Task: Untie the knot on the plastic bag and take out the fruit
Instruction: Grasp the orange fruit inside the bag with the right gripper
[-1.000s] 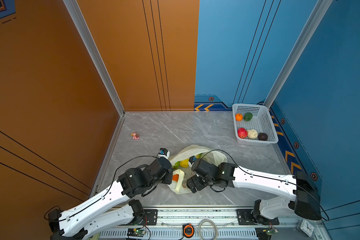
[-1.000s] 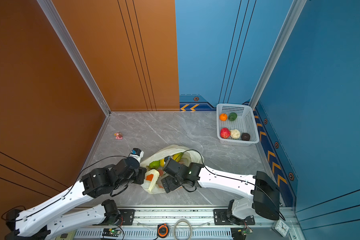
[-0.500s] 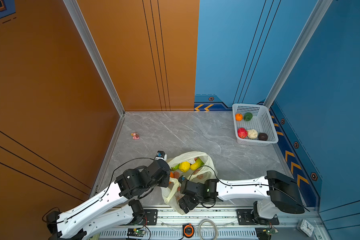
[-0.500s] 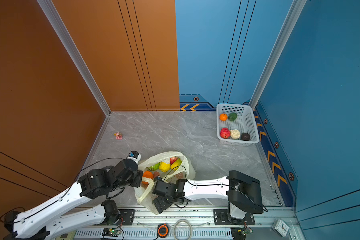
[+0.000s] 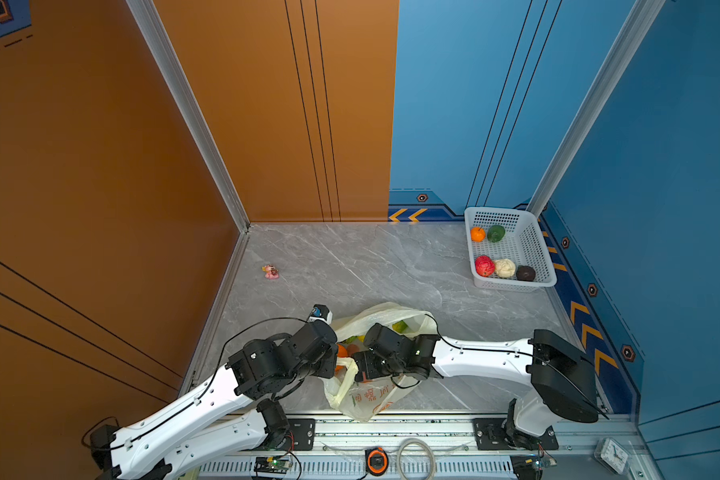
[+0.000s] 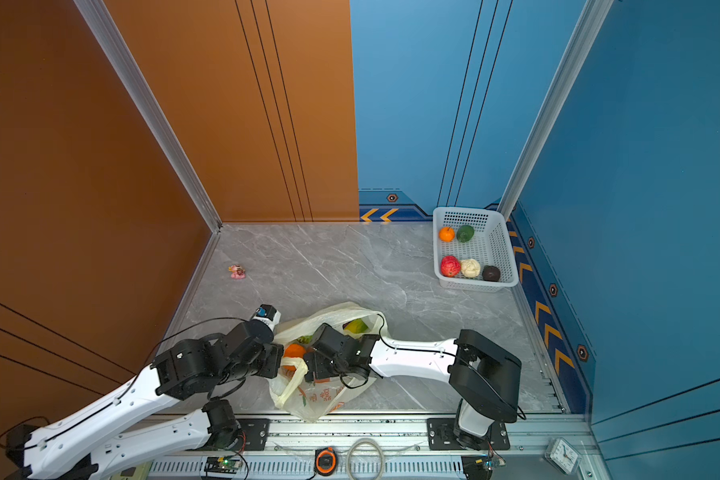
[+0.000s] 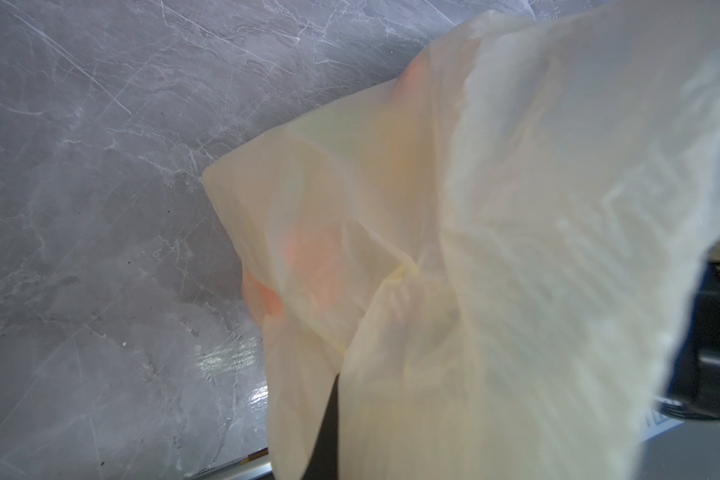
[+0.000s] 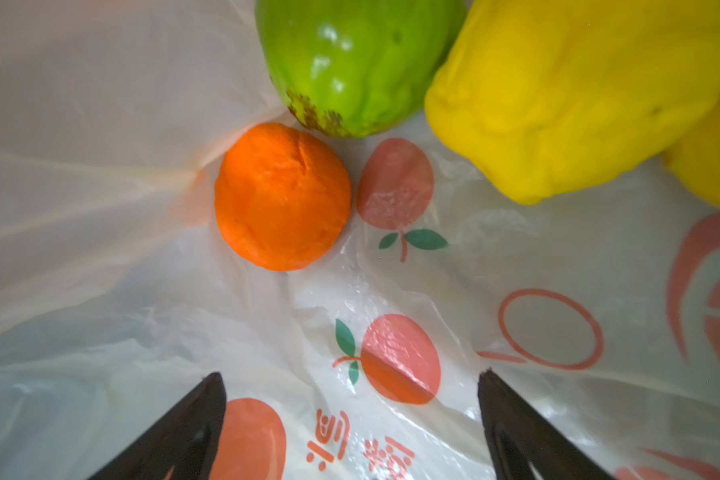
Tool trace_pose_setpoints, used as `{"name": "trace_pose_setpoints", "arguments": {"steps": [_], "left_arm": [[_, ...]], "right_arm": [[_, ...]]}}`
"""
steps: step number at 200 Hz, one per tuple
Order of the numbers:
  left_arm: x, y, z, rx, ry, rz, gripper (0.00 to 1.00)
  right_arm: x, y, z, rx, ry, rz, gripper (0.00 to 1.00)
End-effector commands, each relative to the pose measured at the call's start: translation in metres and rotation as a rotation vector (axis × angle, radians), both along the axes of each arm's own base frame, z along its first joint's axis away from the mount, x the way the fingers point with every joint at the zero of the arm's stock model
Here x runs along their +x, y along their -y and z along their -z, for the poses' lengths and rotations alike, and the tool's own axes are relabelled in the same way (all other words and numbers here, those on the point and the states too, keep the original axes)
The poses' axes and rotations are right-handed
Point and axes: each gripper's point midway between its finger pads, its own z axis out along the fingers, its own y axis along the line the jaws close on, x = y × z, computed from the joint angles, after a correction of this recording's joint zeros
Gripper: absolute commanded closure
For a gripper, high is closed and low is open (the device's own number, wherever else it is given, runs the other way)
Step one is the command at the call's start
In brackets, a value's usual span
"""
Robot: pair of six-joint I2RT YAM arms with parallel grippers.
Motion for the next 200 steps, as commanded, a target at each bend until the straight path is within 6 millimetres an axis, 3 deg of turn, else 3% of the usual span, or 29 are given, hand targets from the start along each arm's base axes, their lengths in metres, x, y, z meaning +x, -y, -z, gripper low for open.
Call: {"name": "trace_pose_setpoints", "arguments": {"steps": [1, 21, 94, 152, 200], "left_arm": [[-0.004, 0.0, -0.001, 0.003, -0.018, 0.019, 1.0], [-0.004, 0.0, -0.002, -0.002, -0.017, 0.017, 1.0], [-0.007, 0.003, 0.0, -0.014, -0.034, 0.024, 1.0], [-0.007, 0.005, 0.003, -0.015, -0.041, 0.029, 1.0], [-0.009, 0.005, 0.006, -0.019, -0.043, 0.034, 1.0]], "right_arm": [[0.012, -0.026, -0.013, 0.121, -0.026, 0.063, 0.08], [0.015, -0.04, -0.013, 0.173, -0.049, 0.069, 0.11], [0.031, -0.064, -0.008, 0.339, -0.074, 0.155, 0.16], [0.029, -0.075, 0.018, 0.281, -0.108, 0.157, 0.17], [0.03, -0.082, 0.028, 0.258, -0.109, 0.154, 0.16]]}}
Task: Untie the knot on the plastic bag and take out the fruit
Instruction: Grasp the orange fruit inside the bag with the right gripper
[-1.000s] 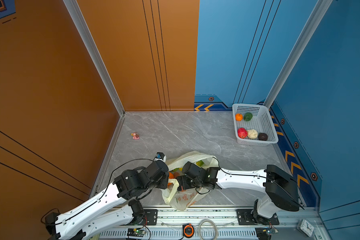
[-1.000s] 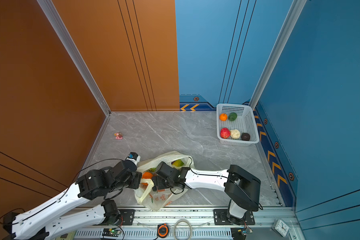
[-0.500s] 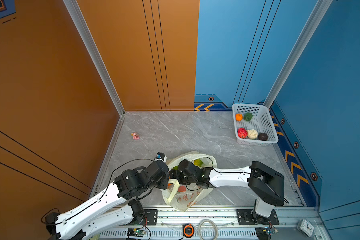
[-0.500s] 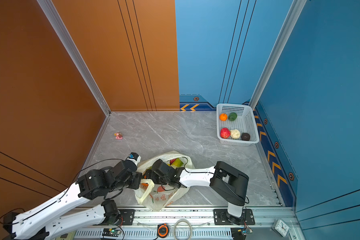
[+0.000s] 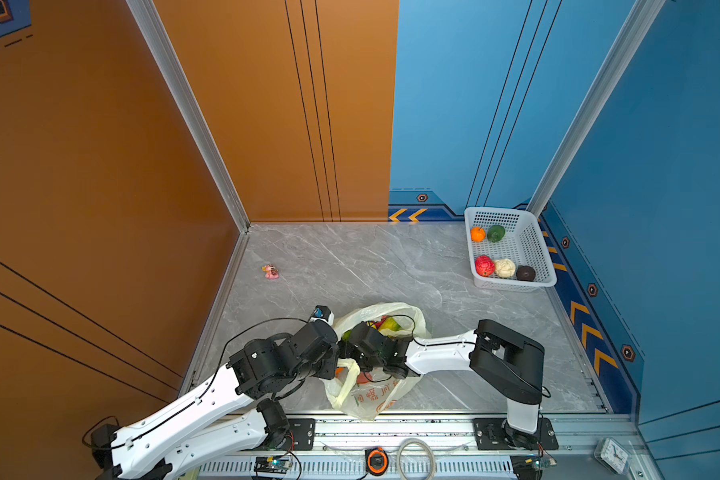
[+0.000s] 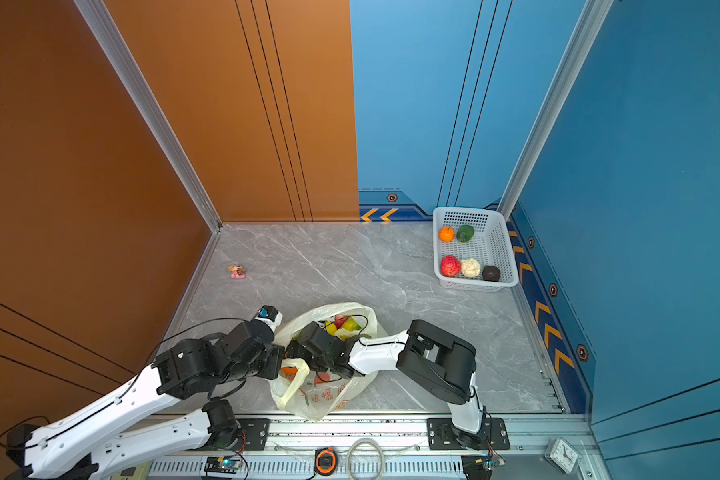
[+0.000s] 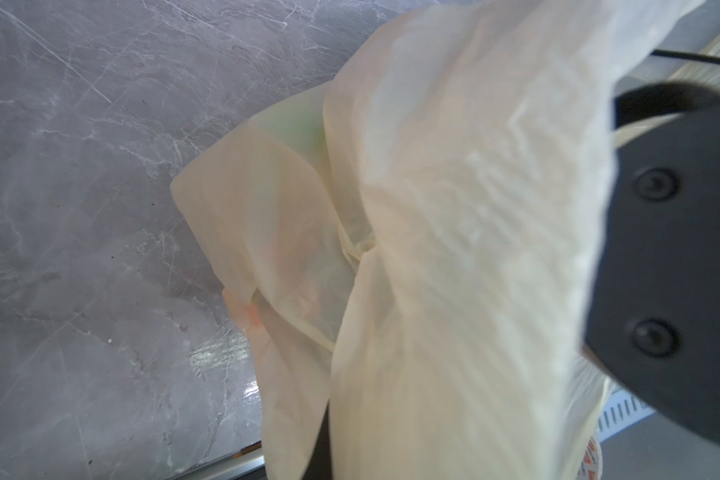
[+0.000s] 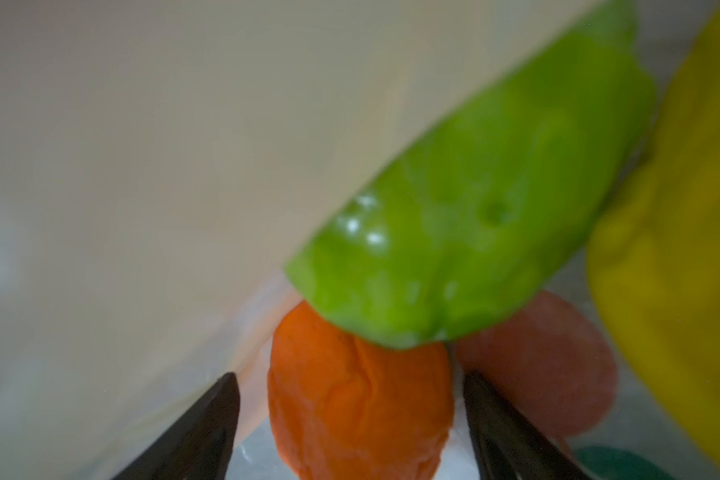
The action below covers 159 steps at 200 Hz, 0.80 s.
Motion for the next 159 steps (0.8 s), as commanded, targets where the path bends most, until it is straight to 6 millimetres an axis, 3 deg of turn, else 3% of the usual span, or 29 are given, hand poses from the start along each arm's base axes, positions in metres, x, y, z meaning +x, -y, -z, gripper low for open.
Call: {"name": "trace_pose_setpoints", "arguments": {"steps": [1, 50, 68, 92, 159], "left_arm": [[-0.005, 0.001, 0.003, -0.005, -0.017, 0.017, 1.0], [-0.006, -0.002, 0.007, -0.003, -0.019, 0.017, 1.0], [-0.007, -0.004, 0.008, -0.009, -0.019, 0.015, 1.0], [-0.008, -0.006, 0.009, -0.014, -0.021, 0.01, 1.0], [-0.005, -0.007, 0.007, -0.012, -0.014, 0.002, 1.0]], "right_arm": [[-0.001, -0.008, 0.006, -0.006, -0.011, -0.006, 0.16], [-0.001, -0.013, 0.009, 0.009, -0.022, -0.017, 0.39], [-0.001, -0.01, 0.01, 0.004, -0.024, -0.013, 0.52], [-0.001, -0.002, 0.01, -0.005, -0.02, -0.001, 0.62], [-0.001, 0.025, -0.006, -0.055, 0.008, 0.025, 0.69]]}}
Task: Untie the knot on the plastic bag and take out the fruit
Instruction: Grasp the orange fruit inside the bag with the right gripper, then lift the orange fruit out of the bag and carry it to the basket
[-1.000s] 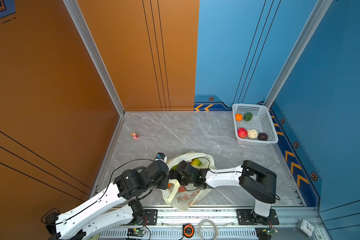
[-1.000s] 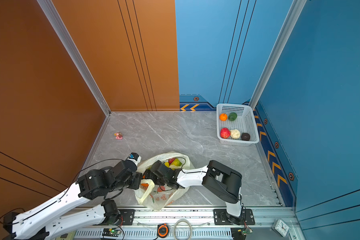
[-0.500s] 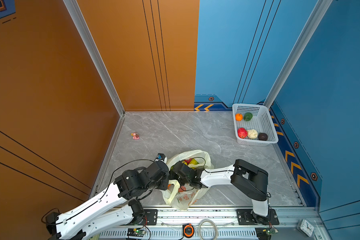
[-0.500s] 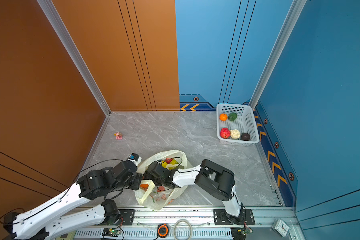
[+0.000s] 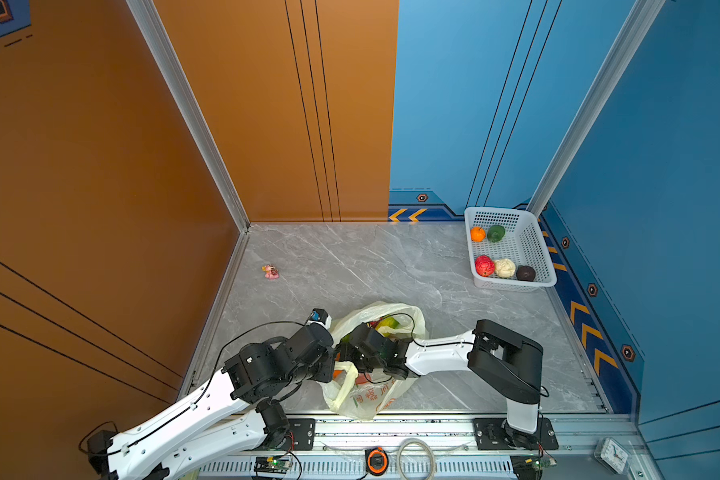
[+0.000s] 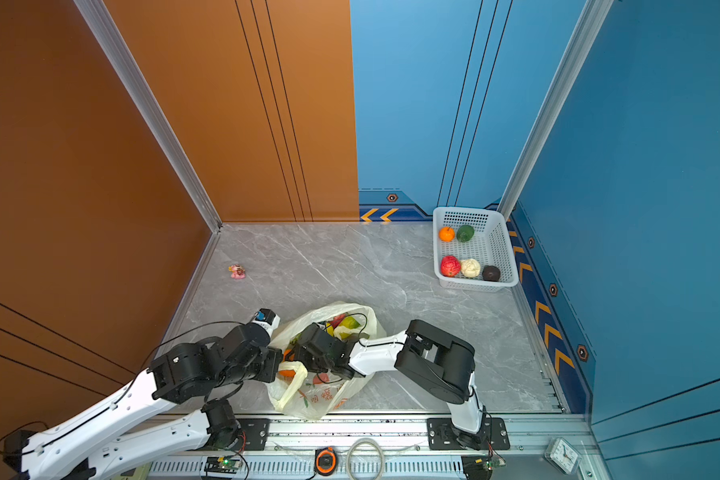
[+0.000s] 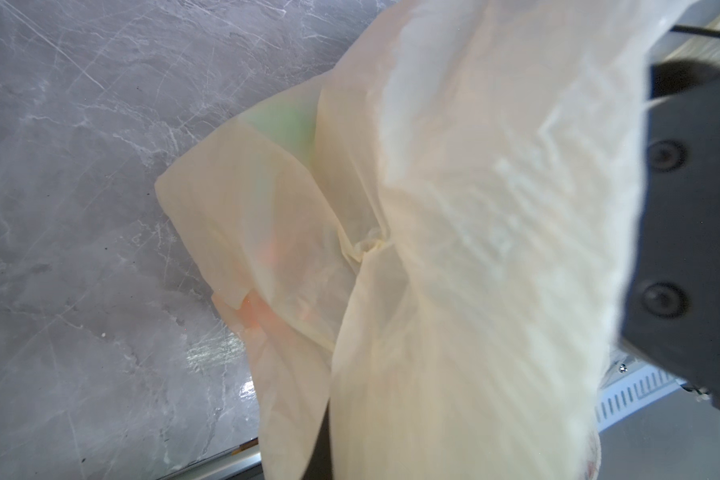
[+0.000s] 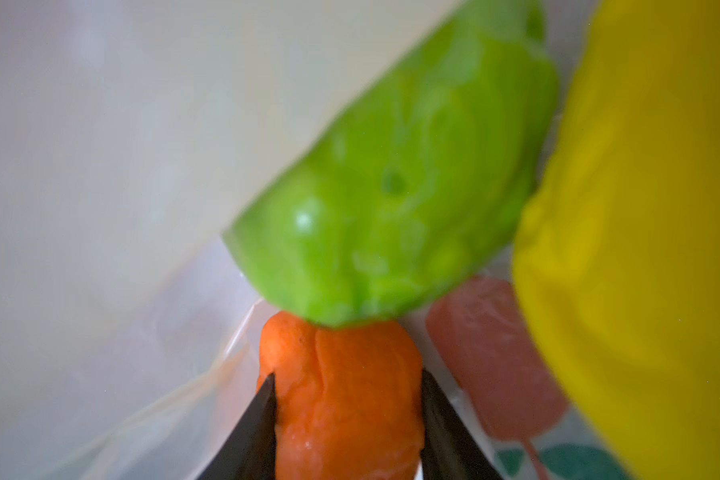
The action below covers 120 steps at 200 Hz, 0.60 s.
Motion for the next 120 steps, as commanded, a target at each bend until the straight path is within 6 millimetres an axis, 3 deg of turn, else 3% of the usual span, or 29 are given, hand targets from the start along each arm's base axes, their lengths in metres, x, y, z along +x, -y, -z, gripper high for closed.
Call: {"name": "trace_pose_setpoints", "arguments": {"steps": [1, 120], "left_arm": [[0.0, -0.002, 0.003, 0.007, -0.008, 0.005, 1.0], [0.019, -0.005, -0.013, 0.017, 0.034, -0.064, 1.0]], "right_arm": [[0.003, 0.018, -0.012, -0.048, 0.033, 0.022, 0.69], [-0.027, 0.081, -0.053, -0.279, 0.119, -0.083, 0.69]]}}
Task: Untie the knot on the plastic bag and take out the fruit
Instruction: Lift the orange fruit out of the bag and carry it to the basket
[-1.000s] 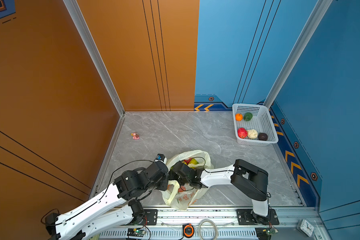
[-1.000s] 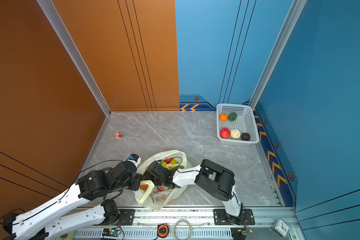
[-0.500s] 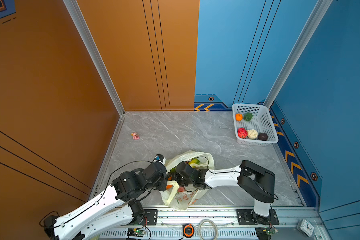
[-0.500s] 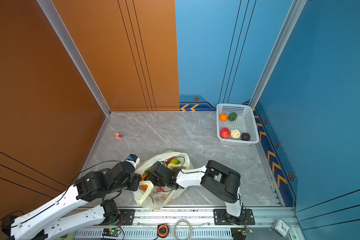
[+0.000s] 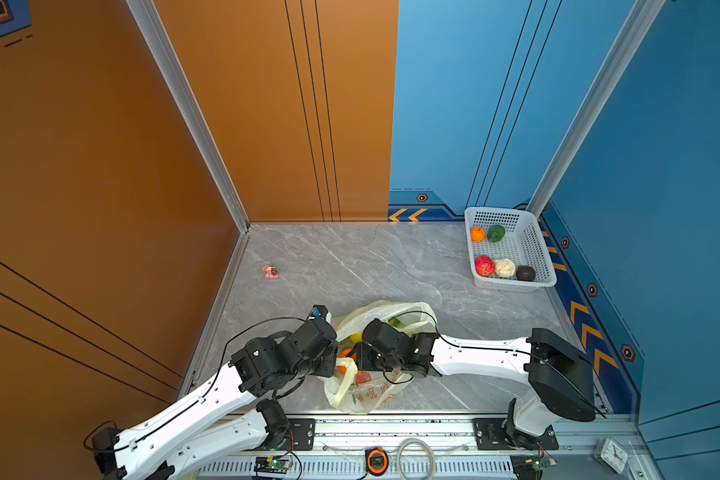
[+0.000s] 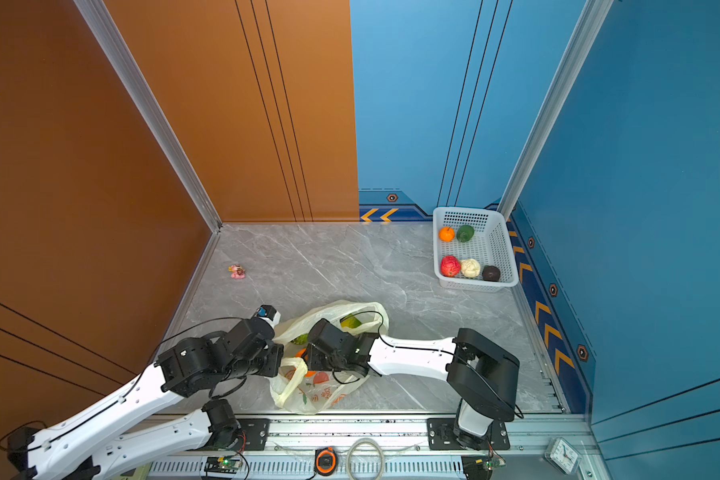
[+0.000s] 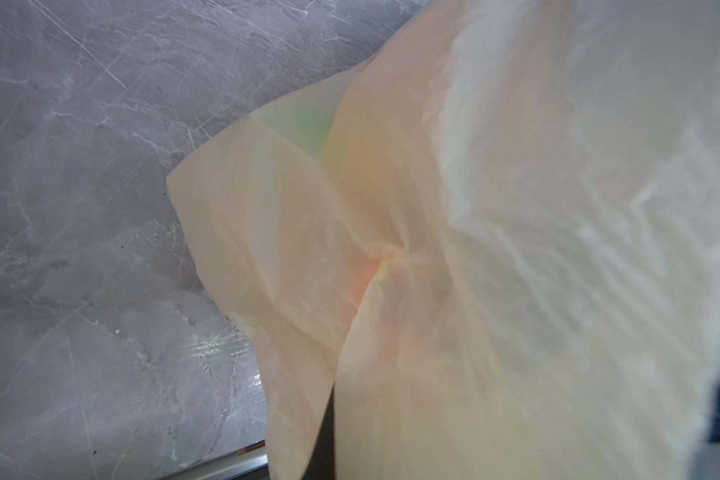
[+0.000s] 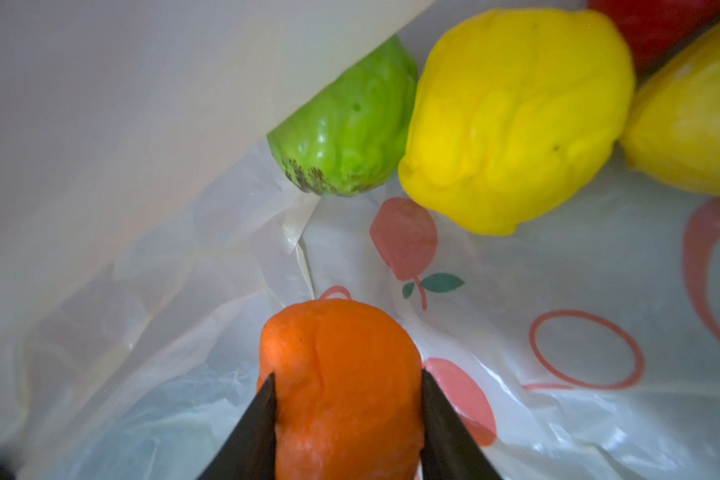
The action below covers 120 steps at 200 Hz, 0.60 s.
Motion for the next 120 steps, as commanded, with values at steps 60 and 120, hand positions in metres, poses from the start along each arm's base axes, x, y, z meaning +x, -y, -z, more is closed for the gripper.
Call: {"name": "trace_pose_setpoints", "arguments": {"steps": [60, 120], "left_arm": [[0.016, 0.0, -0.021, -0.03, 0.075, -0.023, 1.0], [0.023, 0.004, -0.024, -0.043, 0.096, -0.022, 1.0]], "right_arm": [[-0.025, 0.037, -0.045, -0.153, 0.08, -0.126, 0.68], [-0.037, 0.046, -0.088, -0.172, 0.11, -0.187, 0.68]]}}
